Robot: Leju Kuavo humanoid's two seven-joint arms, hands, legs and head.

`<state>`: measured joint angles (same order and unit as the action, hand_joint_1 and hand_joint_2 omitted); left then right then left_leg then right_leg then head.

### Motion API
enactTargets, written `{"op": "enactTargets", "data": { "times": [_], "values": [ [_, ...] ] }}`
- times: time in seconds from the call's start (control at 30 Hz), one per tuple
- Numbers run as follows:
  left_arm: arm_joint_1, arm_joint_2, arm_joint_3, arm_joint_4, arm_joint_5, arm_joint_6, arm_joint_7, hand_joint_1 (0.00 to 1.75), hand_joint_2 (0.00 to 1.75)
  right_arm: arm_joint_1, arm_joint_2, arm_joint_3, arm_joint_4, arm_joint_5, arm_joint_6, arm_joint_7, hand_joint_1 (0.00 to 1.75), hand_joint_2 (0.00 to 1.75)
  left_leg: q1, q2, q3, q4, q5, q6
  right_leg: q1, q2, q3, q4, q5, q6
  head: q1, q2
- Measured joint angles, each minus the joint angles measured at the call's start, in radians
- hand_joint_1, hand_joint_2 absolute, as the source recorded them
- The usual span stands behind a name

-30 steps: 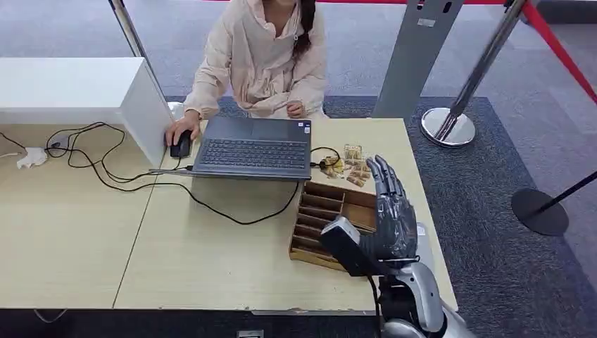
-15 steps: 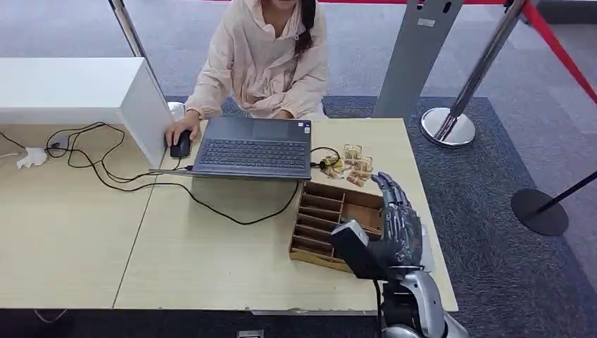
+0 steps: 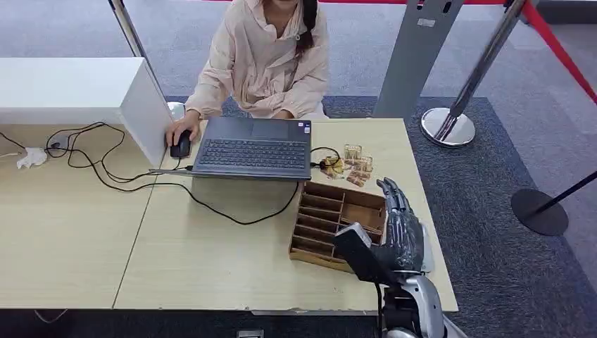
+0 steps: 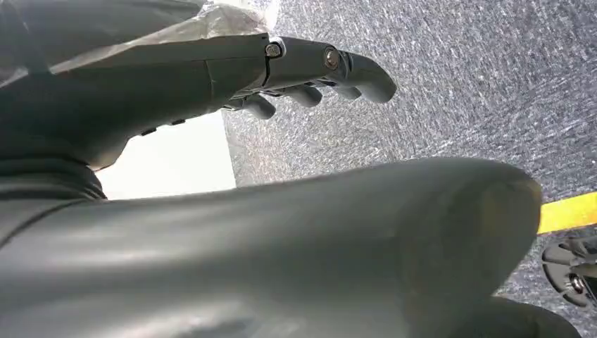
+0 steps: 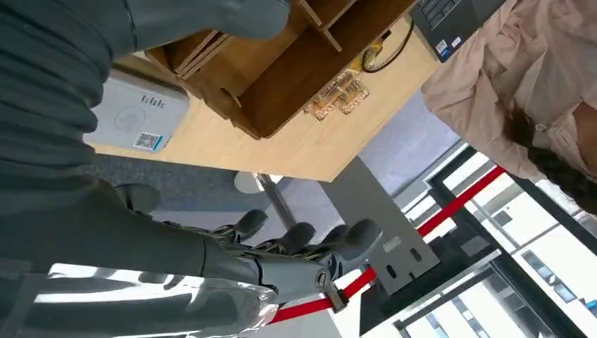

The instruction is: Pass the card to the sensor for recognition and then transmit it.

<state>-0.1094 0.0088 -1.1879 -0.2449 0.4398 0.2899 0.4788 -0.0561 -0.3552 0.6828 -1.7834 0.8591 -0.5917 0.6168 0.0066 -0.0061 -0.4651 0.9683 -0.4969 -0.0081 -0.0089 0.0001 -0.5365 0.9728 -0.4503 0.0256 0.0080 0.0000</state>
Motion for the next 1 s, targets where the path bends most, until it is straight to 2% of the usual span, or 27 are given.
{"op": "enactTargets", "data": {
  "times": [0.37, 0.4, 0.43, 0.5, 0.53, 0.6, 0.8, 1.0],
  "values": [
    [0.000, 0.000, 0.000, 0.000, 0.000, 0.001, 0.003, 0.00, 0.00, 0.005, 0.000, 0.000, 0.010, -0.003, -0.011, 0.003, 0.42, 1.75, 0.000, 0.000, 0.000, 0.000, 0.000, 0.000, 0.000, 0.000, 0.000, 0.000, 0.000, 0.000, 0.000, 0.000],
    [0.000, 0.000, 0.000, 0.000, 0.000, 0.001, 0.003, 0.00, 0.00, 0.007, -0.001, 0.000, 0.015, -0.006, -0.015, 0.007, 0.82, 1.75, 0.000, 0.000, 0.000, 0.000, 0.000, 0.000, 0.000, 0.000, 0.000, 0.000, 0.000, 0.000, 0.000, 0.000],
    [0.000, 0.000, 0.000, 0.000, 0.000, 0.004, 0.003, 0.00, 0.00, 0.012, -0.002, 0.000, 0.017, -0.008, -0.024, 0.010, 1.05, 1.75, 0.000, 0.000, 0.000, 0.000, 0.000, 0.000, 0.000, 0.000, 0.000, 0.000, 0.000, 0.000, 0.000, 0.000],
    [0.000, 0.000, 0.000, 0.000, 0.000, 0.005, 0.003, 0.00, 0.00, 0.014, -0.003, 0.000, 0.021, -0.013, -0.026, 0.013, 1.12, 1.75, 0.000, 0.000, 0.000, 0.000, 0.000, 0.000, 0.000, 0.000, 0.000, 0.000, 0.000, 0.000, 0.000, 0.000],
    [0.000, 0.000, 0.000, 0.000, 0.000, 0.005, 0.003, 0.00, 0.00, 0.016, -0.004, 0.000, 0.021, -0.013, -0.027, 0.013, 1.33, 1.75, 0.000, 0.000, 0.000, 0.000, 0.000, 0.000, 0.000, 0.000, 0.000, 0.000, 0.000, 0.000, 0.000, 0.000],
    [0.000, 0.000, 0.000, 0.000, 0.000, 0.006, 0.003, 0.00, 0.00, 0.018, -0.005, 0.000, 0.024, -0.014, -0.029, 0.015, 1.34, 1.75, 0.000, 0.000, 0.000, 0.000, 0.000, 0.000, 0.000, 0.000, 0.000, 0.000, 0.000, 0.000, 0.000, 0.000],
    [0.000, 0.000, 0.000, 0.000, 0.000, 0.007, 0.003, 0.00, 0.00, 0.021, -0.010, 0.000, 0.024, -0.015, -0.038, 0.018, 1.06, 1.75, 0.000, 0.000, 0.000, 0.000, 0.000, 0.000, 0.000, 0.000, 0.000, 0.000, 0.000, 0.000, 0.000, 0.000],
    [0.000, 0.000, 0.000, 0.000, 0.000, 0.007, 0.002, 0.00, 0.00, 0.022, -0.011, 0.000, 0.024, -0.016, -0.042, 0.021, 1.01, 1.75, 0.000, 0.000, 0.000, 0.000, 0.000, 0.000, 0.000, 0.000, 0.000, 0.000, 0.000, 0.000, 0.000, 0.000]
  ]
}}
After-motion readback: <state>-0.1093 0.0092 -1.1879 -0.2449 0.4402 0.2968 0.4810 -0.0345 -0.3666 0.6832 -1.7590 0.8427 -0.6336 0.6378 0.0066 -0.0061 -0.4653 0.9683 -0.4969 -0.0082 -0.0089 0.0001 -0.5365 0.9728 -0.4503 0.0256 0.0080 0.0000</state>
